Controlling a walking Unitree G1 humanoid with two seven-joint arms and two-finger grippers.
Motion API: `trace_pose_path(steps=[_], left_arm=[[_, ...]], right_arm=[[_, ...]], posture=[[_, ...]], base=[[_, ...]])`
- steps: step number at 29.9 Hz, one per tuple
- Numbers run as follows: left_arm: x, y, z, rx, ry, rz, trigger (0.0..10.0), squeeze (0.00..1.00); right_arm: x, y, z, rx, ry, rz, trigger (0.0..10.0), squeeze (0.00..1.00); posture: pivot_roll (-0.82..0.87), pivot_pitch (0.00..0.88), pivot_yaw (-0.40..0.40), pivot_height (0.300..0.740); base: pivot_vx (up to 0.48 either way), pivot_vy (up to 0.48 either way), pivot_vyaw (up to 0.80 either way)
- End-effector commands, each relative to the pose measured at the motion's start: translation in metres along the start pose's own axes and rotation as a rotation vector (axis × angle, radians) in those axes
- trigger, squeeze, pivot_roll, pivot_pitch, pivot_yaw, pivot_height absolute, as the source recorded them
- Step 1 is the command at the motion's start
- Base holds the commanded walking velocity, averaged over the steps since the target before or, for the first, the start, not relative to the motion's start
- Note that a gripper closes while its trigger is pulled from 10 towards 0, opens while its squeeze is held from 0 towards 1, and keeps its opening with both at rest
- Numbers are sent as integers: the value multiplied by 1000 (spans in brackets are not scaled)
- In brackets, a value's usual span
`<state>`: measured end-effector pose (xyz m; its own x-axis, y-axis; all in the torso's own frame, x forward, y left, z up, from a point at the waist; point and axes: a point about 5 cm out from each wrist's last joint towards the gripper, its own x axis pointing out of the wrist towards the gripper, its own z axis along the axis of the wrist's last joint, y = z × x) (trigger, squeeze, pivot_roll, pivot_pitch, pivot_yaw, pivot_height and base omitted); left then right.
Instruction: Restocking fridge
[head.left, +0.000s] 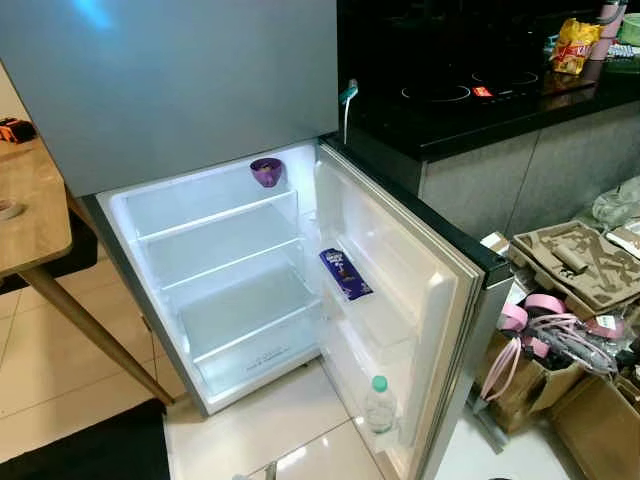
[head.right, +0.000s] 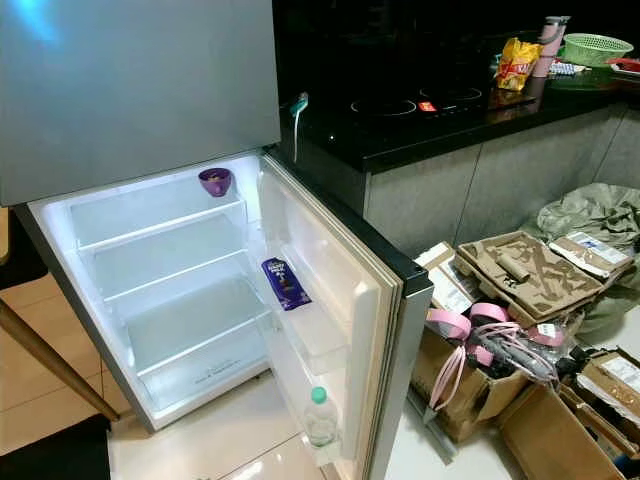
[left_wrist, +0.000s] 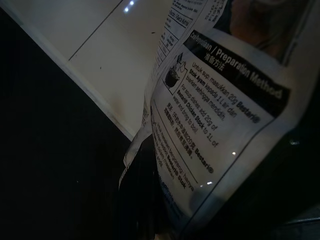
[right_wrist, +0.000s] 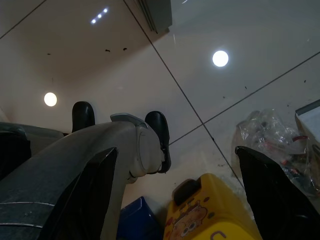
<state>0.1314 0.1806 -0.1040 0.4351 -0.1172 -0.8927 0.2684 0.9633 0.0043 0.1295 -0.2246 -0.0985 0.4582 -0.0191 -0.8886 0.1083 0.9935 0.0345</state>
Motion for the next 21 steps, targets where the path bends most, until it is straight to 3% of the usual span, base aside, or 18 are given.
trace_pose_path(steps=[1,13,16,21], left_arm=[[-1,1,-6,1,23,1,10000,0],[-4,11,-8,-35,21,32,10000,0],[-4,23,3,-89,-15,81,10000,0],[-2,21,8,-163,-41,91,10000,0]], right_arm=[[0,0,3,9,-17,0,10000,0],[0,2,0,11,-14,-1,10000,0],[0,-3,5,3,-18,-9,10000,0],[-2,-15,17,-25,-39,-19,10000,0]], posture=[[-34,0,31,740],[-43,0,38,740],[-55,0,13,740],[-93,0,-23,740]], base=[[0,0,0],[0,0,0],[0,0,0],[0,0,0]])
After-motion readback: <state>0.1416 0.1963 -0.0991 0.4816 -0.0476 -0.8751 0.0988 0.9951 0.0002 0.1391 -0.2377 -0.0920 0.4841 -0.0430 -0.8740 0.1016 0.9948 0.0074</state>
